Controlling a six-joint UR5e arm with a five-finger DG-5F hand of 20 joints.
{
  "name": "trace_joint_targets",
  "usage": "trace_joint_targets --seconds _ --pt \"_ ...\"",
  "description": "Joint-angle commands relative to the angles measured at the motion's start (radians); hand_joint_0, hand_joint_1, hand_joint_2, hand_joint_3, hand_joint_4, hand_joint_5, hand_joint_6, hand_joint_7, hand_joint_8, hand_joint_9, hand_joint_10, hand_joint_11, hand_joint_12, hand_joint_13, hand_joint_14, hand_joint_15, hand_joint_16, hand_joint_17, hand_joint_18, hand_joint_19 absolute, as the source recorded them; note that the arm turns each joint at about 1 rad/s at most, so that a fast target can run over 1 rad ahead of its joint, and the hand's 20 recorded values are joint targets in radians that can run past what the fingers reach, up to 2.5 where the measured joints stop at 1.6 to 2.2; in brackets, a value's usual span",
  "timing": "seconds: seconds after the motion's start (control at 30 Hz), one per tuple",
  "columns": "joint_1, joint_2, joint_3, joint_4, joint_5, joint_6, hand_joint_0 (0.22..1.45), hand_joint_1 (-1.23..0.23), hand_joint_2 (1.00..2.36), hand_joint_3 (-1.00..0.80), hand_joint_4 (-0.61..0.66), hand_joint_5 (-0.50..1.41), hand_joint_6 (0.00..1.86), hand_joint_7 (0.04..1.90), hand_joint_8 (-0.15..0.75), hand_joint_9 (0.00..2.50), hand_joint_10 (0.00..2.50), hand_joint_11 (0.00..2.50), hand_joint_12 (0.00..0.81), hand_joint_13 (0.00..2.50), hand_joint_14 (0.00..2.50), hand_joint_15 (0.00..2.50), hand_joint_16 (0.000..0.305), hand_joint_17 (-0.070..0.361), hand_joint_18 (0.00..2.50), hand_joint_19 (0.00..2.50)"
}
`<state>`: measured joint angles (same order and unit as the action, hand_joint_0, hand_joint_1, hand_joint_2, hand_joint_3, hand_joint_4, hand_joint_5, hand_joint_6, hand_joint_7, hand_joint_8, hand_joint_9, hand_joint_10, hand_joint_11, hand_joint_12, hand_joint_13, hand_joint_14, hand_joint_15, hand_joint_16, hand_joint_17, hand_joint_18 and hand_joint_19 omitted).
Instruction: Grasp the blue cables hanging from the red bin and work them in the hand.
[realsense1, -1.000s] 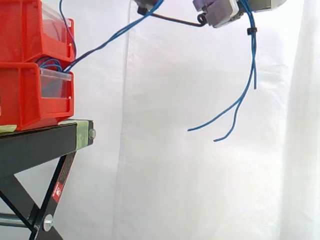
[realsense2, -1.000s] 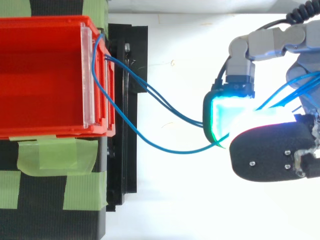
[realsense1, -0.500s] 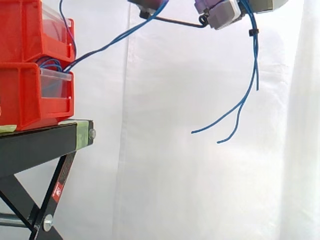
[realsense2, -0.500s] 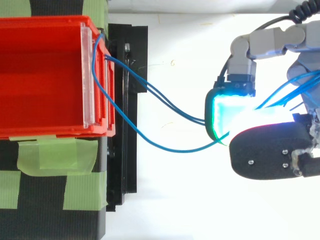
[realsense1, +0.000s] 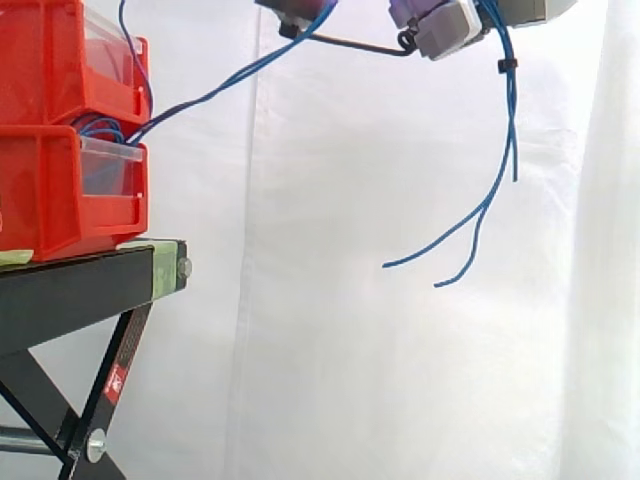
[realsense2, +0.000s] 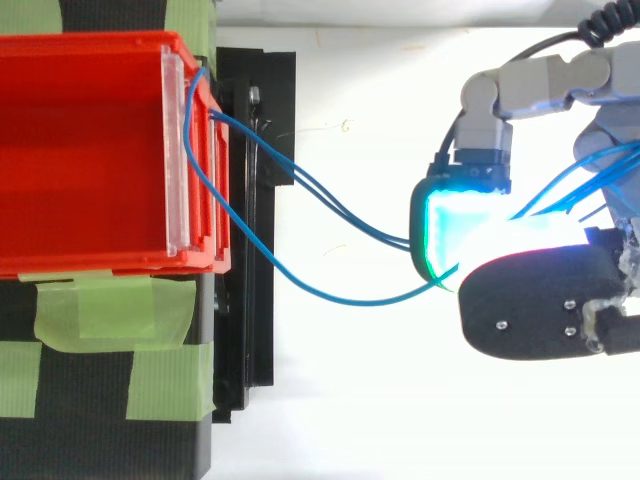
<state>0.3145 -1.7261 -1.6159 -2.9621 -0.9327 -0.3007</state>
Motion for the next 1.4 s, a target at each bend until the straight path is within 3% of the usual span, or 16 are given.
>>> trace_joint_targets --seconds 0.0,1.37 --pt "0.0 -0.001 -0.001 0.0 0.0 0.0 0.93 -0.65 1.39 0.27 0.3 0.48 0.24 1.33 0.43 1.6 2.5 2.5 0.727 1.91 2.5 1.98 0.224 0.168 2.2 0.72" --pt "0.0 0.0 0.001 0.0 0.0 0.0 0.93 -0.65 1.38 0.27 0.29 0.48 0.24 1.33 0.43 1.6 2.5 2.5 0.727 1.91 2.5 1.98 0.224 0.168 2.2 0.72"
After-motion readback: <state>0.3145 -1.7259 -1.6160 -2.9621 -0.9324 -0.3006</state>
